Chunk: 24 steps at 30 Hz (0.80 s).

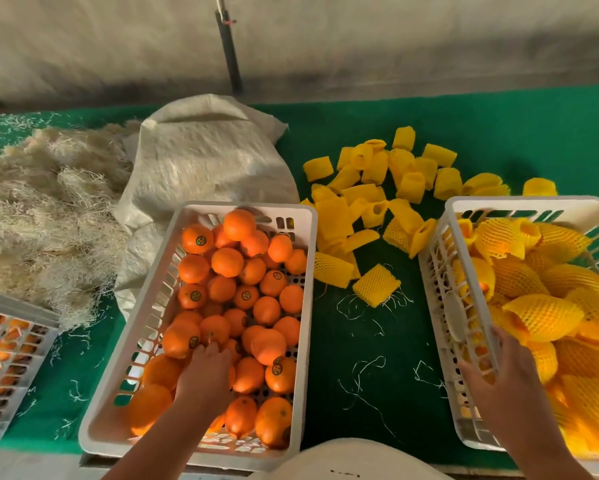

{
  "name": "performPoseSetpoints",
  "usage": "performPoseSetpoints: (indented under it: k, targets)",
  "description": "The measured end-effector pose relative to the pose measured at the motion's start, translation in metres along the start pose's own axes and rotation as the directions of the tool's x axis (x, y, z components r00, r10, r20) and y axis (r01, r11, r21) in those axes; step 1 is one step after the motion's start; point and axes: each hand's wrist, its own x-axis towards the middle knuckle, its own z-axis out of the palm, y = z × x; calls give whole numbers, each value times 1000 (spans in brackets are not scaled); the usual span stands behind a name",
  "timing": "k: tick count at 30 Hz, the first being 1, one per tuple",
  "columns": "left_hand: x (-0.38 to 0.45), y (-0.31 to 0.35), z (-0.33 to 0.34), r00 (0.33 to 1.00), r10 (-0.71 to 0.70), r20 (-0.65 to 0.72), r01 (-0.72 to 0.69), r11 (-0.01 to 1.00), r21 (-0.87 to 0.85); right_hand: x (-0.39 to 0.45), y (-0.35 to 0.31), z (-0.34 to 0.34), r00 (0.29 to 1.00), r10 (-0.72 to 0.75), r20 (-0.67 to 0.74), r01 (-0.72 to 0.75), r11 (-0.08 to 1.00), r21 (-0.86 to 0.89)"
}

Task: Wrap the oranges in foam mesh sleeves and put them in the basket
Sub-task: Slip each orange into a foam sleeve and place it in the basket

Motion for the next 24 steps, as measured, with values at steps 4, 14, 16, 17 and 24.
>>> performPoseSetpoints:
  k: [4,14,16,17,24]
  targets:
    - [-7,16,-27,984,-28,-174,-38,930,-365,0,1,1,1000,9,-8,-9,1000,3]
    - [-24,109,-125,989,126,-75,-57,-140,-989,-2,-7,-7,998,45,35,-42,996,-82]
    - [-21,121,-125,971,233,52,132,-341,-931,-2,-12,-12,998,44,36,-38,985,-169]
    - [-19,124,-122,948,299,108,235,-428,-873,-3,-16,-14,999,27,18,-23,978,-208]
    - [-8,143,-107,952,305,27,36,-25,-999,2,-52,2,965,-262,-27,248,939,-236]
